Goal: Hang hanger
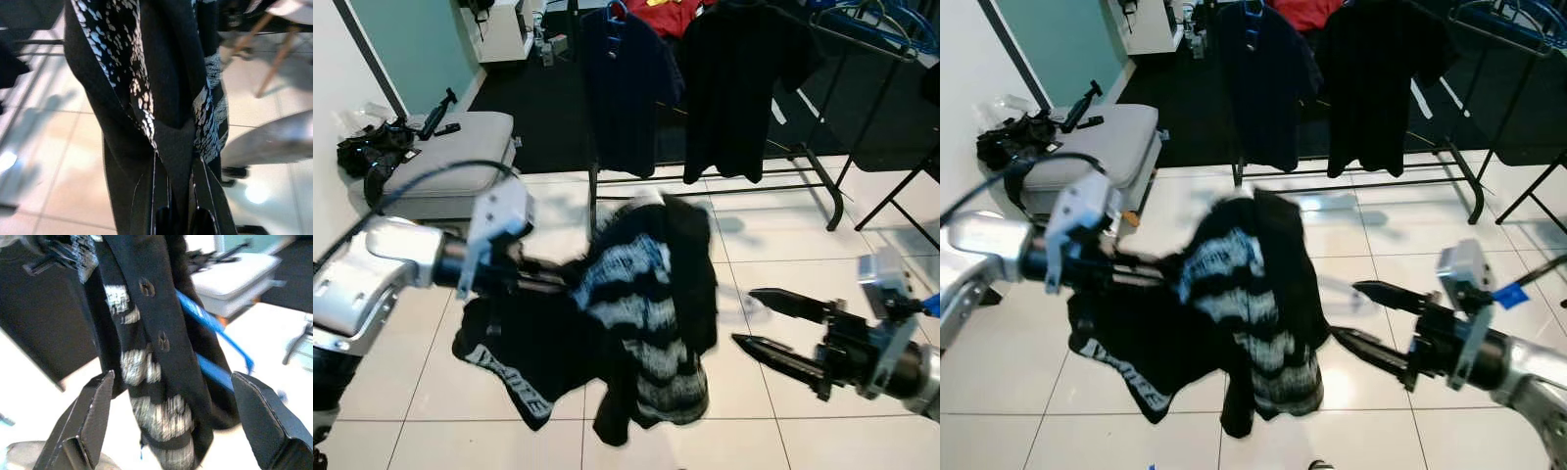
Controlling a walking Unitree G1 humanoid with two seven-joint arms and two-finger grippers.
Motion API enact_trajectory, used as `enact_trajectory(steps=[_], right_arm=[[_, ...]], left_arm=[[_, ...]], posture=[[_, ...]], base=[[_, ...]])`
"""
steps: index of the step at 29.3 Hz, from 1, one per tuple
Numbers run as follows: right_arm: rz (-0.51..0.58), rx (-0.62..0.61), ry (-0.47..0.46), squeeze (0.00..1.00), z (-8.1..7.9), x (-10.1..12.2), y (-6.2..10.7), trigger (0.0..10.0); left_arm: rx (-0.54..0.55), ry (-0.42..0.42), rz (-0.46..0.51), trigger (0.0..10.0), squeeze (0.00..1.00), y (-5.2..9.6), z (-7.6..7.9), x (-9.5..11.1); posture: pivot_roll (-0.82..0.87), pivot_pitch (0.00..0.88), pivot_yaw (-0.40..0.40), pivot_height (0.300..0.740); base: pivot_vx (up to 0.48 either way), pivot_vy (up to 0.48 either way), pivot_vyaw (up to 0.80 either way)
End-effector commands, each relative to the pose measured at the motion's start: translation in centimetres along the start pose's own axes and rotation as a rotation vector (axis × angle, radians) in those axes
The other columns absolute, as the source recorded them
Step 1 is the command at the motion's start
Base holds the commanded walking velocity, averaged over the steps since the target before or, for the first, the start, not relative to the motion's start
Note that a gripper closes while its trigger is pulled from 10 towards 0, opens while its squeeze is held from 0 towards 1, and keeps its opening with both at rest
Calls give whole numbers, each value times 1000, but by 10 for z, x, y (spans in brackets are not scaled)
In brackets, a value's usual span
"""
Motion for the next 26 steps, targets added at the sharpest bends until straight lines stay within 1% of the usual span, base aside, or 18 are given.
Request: enact_trajectory(steps=[1, 2, 5, 6, 7, 9, 12, 14, 15, 17, 18, 19, 20, 21, 22, 24, 25, 26], right_arm=[[13, 4, 10, 1000, -2, 2, 0, 10000], [43, -28, 1, 1000, -2, 0, 6, 10000], [43, -28, 1, 1000, -2, 0, 6, 10000], [71, -62, 2, 1000, 1, 1, 10, 10000], [71, -62, 2, 1000, 1, 1, 10, 10000], [117, -131, 29, 1000, 10, 7, 14, 10000], [117, -131, 29, 1000, 10, 7, 14, 10000], [130, -152, 38, 1000, 13, 9, 14, 10000], [237, -199, 38, 325, 21, 20, 14, 10000], [237, -199, 38, 325, 21, 20, 14, 10000], [338, -219, 22, 8, 24, 29, 14, 10000], [338, -219, 22, 8, 24, 29, 14, 10000], [487, -221, -39, 0, 27, 42, 17, 10000], [487, -221, -39, 0, 27, 42, 17, 10000], [599, -233, -103, 0, 32, 48, 21, 10000], [599, -233, -103, 0, 32, 48, 21, 10000], [656, -236, -144, 0, 35, 50, 23, 10000], [656, -236, -144, 0, 35, 50, 23, 10000]], left_arm=[[25, -38, 5, 0, 0, 4, -5, 5], [52, -41, 2, 0, 0, 6, -8, 3], [52, -41, 2, 0, 0, 6, -8, 3], [57, -44, -1, 0, 0, 6, -9, 2], [57, -44, -1, 0, 0, 6, -9, 2], [77, -51, 3, 0, 0, 6, -10, 0], [77, -51, 3, 0, 0, 6, -10, 0], [86, -53, 7, 0, 0, 6, -11, 0], [114, -62, 23, 0, 0, 5, -13, 1], [114, -62, 23, 0, 0, 5, -13, 1], [132, -68, 37, 0, 0, 4, -15, 3], [132, -68, 37, 0, 0, 4, -15, 3], [170, -74, 70, 0, 0, 2, -19, 5], [170, -74, 70, 0, 0, 2, -19, 5], [218, -86, 102, 0, 0, 0, -24, 10], [218, -86, 102, 0, 0, 0, -24, 10], [248, -93, 121, 0, 0, -1, -27, 12], [248, -93, 121, 0, 0, -1, -27, 12]], posture=[[-48, 157, 90, 740], [-50, 158, 92, 740], [-50, 158, 92, 740], [-50, 157, 91, 740], [-50, 157, 91, 740], [-48, 156, 88, 740], [-48, 156, 88, 740], [-48, 156, 87, 740], [-43, 156, 87, 740], [-43, 156, 87, 740], [-43, 156, 87, 740], [-43, 156, 87, 740], [-44, 155, 80, 740], [-44, 155, 80, 740], [-44, 154, 79, 740], [-44, 154, 79, 740], [-47, 153, 77, 740], [-47, 153, 77, 740]], base=[[0, 0, 0], [0, 0, 0], [0, 0, 0], [0, 0, 0], [0, 0, 0], [0, 0, 0], [0, 0, 0], [0, 0, 0], [0, 0, 0], [0, 0, 0], [0, 0, 0], [0, 0, 0], [0, 0, 0], [0, 0, 0], [0, 0, 0], [0, 0, 0], [0, 0, 0], [0, 0, 0]])
Point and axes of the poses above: a point about 5 cm out from each wrist's last joint towards the gripper, its own y axis pointing back from the gripper into the wrist, its own x axis along the axis of the wrist's last joint, z = x × y, the point moved 2 cm from there along -y, pointing out of the wrist towards the gripper, and after that the axes turned 15 degrees about -y, right-handed, at the moved point
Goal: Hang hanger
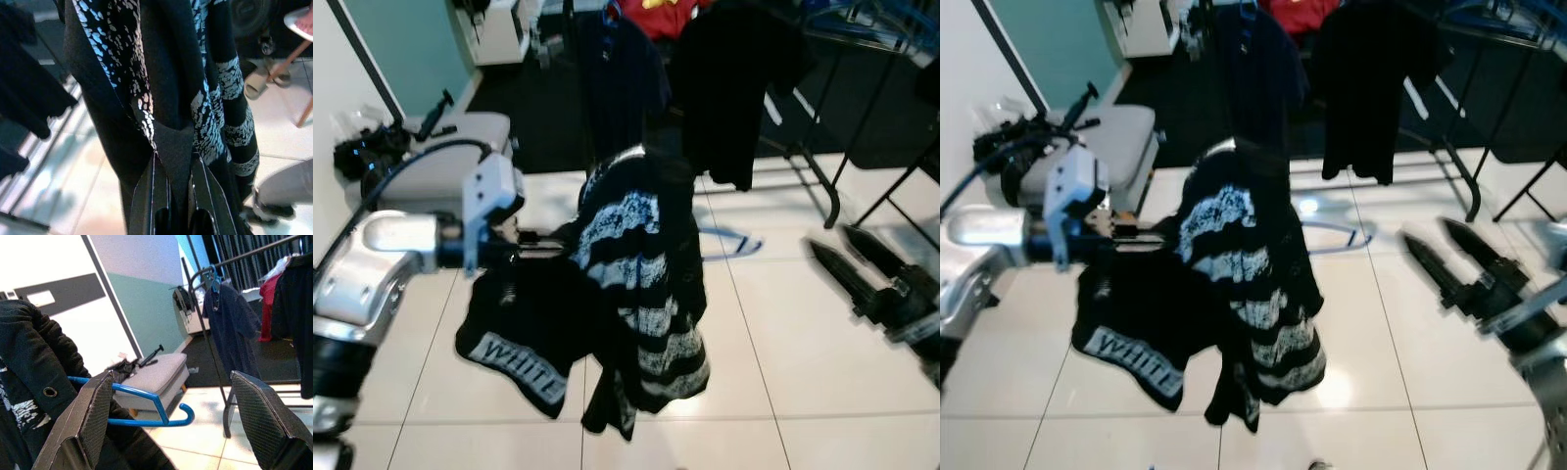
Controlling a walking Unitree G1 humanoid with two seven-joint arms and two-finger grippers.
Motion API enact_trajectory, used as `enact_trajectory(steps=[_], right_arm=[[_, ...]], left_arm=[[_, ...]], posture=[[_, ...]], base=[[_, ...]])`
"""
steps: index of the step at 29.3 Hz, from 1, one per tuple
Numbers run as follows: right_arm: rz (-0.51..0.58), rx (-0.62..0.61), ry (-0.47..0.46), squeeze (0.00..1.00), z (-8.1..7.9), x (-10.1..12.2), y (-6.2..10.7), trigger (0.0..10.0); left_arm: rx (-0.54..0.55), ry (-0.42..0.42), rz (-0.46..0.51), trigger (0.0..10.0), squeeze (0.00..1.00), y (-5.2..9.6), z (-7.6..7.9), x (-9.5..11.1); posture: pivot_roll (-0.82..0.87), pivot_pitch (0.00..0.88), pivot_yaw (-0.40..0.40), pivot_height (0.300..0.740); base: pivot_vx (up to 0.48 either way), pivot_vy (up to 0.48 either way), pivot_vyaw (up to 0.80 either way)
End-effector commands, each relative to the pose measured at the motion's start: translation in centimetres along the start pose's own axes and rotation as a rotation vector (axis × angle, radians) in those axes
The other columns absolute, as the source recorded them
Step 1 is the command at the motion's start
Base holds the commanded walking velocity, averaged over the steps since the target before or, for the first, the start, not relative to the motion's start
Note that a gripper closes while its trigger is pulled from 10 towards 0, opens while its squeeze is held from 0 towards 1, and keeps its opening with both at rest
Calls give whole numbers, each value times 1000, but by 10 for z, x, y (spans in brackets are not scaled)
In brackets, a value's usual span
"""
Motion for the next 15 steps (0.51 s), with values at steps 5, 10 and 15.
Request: enact_trajectory(steps=[5, 10, 15], right_arm=[[125, -93, -109, 0, 14, 2, 6, 10000], [276, -274, -248, 0, 42, -10, 11, 10000], [179, -308, -151, 0, 44, -16, 5, 10000]], left_arm=[[133, -43, 77, 0, 0, 2, -20, 15], [296, -86, 186, 0, 0, 1, -46, 38], [259, -98, 209, 0, 0, -5, -41, 42]], posture=[[-47, 153, 75, 740], [-40, 147, 78, 740], [-43, 145, 78, 740]], base=[[0, 0, 0], [0, 0, 0], [0, 0, 0]])
Point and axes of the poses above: a point about 5 cm out from each wrist's last joint towards the gripper, its own y axis pointing back from the gripper into the wrist, its own x axis along the axis of the wrist's last joint, z = x × y, the point moved 2 cm from there along -y, pointing out of the wrist towards the gripper, and after that the axes turned 15 degrees about -y, right-handed, at the moved point
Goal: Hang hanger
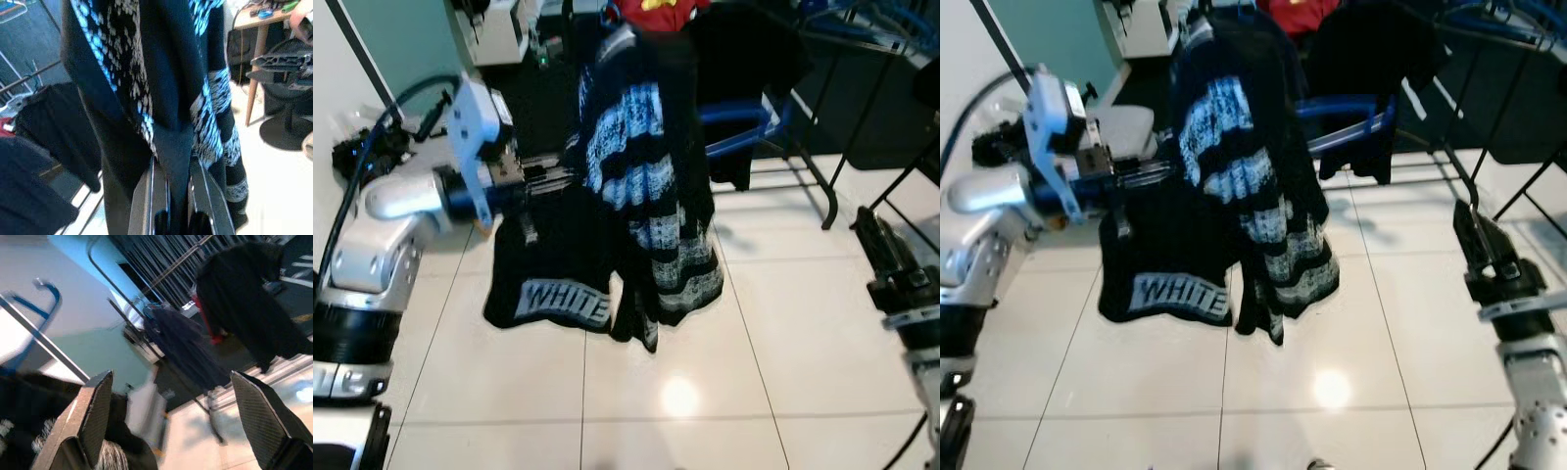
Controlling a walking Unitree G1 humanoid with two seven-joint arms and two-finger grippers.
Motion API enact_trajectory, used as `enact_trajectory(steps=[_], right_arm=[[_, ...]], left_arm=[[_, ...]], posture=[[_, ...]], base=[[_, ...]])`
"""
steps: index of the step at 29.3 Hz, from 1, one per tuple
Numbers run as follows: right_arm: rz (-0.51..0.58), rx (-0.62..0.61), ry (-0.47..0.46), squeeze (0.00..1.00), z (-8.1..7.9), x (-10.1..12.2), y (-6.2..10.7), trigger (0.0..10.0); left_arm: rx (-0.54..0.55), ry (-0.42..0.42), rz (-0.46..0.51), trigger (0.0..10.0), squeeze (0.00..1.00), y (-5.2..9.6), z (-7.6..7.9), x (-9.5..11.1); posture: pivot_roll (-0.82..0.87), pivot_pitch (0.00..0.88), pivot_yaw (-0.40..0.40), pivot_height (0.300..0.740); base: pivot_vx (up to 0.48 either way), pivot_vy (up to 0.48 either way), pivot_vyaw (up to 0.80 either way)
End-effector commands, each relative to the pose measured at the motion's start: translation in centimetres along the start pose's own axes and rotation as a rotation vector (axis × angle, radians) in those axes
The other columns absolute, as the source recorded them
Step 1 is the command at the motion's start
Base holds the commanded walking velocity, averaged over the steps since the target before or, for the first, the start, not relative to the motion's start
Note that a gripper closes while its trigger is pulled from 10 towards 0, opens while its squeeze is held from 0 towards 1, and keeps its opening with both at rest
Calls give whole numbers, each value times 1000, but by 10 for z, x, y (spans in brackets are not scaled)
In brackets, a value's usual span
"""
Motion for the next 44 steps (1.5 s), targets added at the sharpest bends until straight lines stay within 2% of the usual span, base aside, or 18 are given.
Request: enact_trajectory(steps=[1, 2, 7, 9, 11, 16, 18, 21, 22, 25, 26, 30, 31, 32, 33, 37, 39, 44], right_arm=[[-26, -13, 46, 0, 1, -2, 0, 10000], [-37, -11, 73, 0, 0, 1, -1, 10000], [-36, -11, 84, 0, 0, 3, -1, 10000], [-23, 1, 65, 0, -1, 7, -1, 10000], [27, 20, -41, 0, -5, 6, -2, 10000], [47, 19, -90, 0, -7, 6, -3, 10000], [-33, 13, -226, 0, -16, -34, -12, 10000], [-33, 13, -226, 0, -16, -34, -12, 10000], [-87, 26, -260, 0, -23, -50, -14, 10000], [-148, 57, -279, 0, -29, -61, -14, 10000], [-221, 106, -277, 0, -37, -67, -11, 10000], [-221, 106, -277, 0, -37, -67, -11, 10000], [-312, 163, -266, 0, -45, -74, -5, 10000], [-312, 163, -266, 0, -45, -74, -5, 10000], [-390, 201, -263, 0, -52, -82, 1, 10000], [-455, 225, -266, 0, -57, -89, 7, 10000], [-622, 353, -296, 0, -77, -104, 27, 10000], [-673, 353, -290, 0, -78, -106, 36, 10000]], left_arm=[[-9, -14, 41, 0, 0, -1, 1, 7], [-23, -12, 42, 0, 0, -2, 4, 7], [-30, -11, 42, 0, 0, -2, 5, 6], [-34, -3, 55, 0, 0, -3, 7, 7], [-43, 18, 133, 0, 0, -7, 12, 16], [-41, 24, 163, 0, 0, -9, 13, 19], [-64, 40, 280, 0, 0, -17, 23, 35], [-64, 40, 280, 0, 0, -17, 23, 35], [-74, 46, 323, 0, 0, -20, 26, 40], [-87, 47, 351, 0, 0, -21, 28, 45], [-97, 46, 359, 0, 0, -21, 29, 46], [-97, 46, 359, 0, 0, -21, 29, 46], [-109, 46, 367, 0, 0, -20, 30, 47], [-109, 46, 367, 0, 0, -20, 30, 47], [-117, 47, 376, 0, 0, -20, 31, 48], [-124, 51, 385, 0, 0, -21, 33, 50], [-129, 39, 376, 0, 0, -23, 33, 48], [-126, 41, 380, 0, 0, -23, 33, 49]], posture=[[-43, 145, 78, 740], [-44, 148, 77, 740], [-44, 148, 77, 740], [-47, 152, 79, 740], [-50, 154, 81, 740], [-50, 154, 81, 740], [-47, 154, 79, 740], [-47, 154, 79, 740], [-47, 154, 79, 740], [-43, 151, 78, 740], [-47, 151, 77, 740], [-47, 151, 77, 740], [-51, 150, 74, 740], [-51, 150, 74, 740], [-53, 150, 72, 740], [-54, 149, 72, 740], [-56, 149, 69, 740], [-60, 150, 69, 740]], base=[[0, 0, 0], [0, 0, 0], [0, 0, 0], [0, 0, 0], [0, 0, 0], [0, 0, 0], [0, 0, 0], [0, 0, 0], [0, 0, 0], [0, 0, 0], [0, 0, 0], [0, 0, 0], [0, 0, 0], [0, 0, 0], [0, 0, 0], [0, 0, 0], [0, 0, 0], [0, 0, 0]])
Point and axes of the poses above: a point about 5 cm out from each wrist's last joint towards the gripper, its own y axis pointing back from the gripper into the wrist, its own x axis along the axis of the wrist's last joint, z = x × y, the point moved 2 cm from there along -y, pointing out of the wrist towards the gripper, and after that the axes turned 15 degrees about -y, right-handed, at the moved point
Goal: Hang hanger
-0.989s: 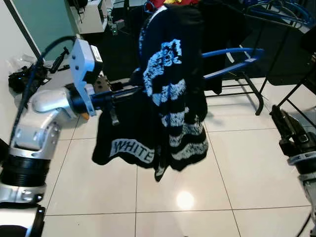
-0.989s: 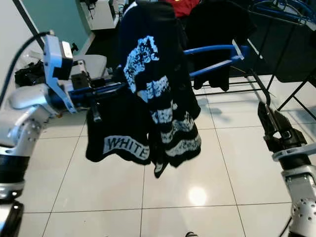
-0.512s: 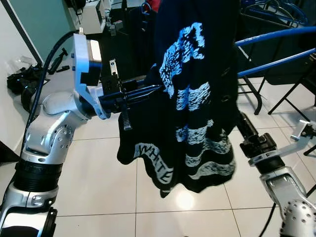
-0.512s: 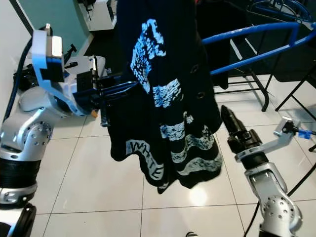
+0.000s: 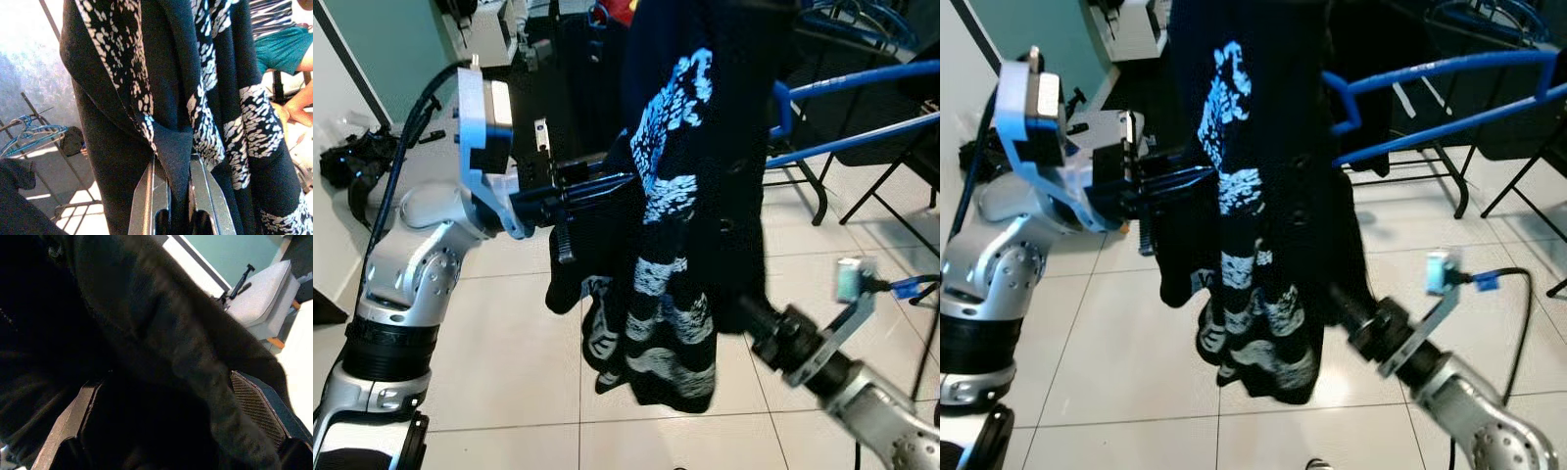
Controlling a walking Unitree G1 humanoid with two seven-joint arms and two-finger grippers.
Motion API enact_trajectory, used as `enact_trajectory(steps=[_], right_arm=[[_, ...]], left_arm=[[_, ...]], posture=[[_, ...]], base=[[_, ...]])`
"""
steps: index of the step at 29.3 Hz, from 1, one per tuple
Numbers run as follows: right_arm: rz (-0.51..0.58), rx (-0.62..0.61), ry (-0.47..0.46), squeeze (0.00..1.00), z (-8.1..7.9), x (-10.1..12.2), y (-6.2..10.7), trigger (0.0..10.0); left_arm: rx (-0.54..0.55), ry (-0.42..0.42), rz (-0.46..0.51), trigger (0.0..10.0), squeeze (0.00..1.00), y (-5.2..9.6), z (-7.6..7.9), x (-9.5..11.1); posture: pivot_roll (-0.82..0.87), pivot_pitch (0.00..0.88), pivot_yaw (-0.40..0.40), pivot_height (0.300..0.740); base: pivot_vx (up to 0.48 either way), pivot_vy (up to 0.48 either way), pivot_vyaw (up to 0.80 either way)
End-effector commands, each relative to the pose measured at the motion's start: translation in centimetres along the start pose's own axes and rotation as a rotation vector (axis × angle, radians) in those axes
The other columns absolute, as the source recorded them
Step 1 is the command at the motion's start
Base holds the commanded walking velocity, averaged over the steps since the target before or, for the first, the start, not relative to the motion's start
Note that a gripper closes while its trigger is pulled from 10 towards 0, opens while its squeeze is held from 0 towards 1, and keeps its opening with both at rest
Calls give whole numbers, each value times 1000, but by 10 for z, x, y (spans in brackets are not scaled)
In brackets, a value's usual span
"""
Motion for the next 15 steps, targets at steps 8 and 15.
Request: enact_trajectory(steps=[8, 15], right_arm=[[27, -49, 26, 0, 6, 5, 2, 0], [65, -40, 54, 0, -1, 17, 17, 0]], left_arm=[[0, -34, 28, 0, 0, -1, -2, 7], [71, -106, -88, 0, 0, 21, -23, -3]], posture=[[-60, 148, 70, 740], [-66, 147, 73, 740]], base=[[0, 0, 0], [0, 0, 0]])
Point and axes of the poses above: a point about 5 cm out from each wrist's last joint towards the gripper, its own y axis pointing back from the gripper into the wrist, its own x axis along the axis of the wrist's last joint, z = x × y, the point moved 2 cm from there along -y, pointing out of the wrist towards the gripper, and after that the axes turned 15 degrees about -y, right-handed, at the moved point
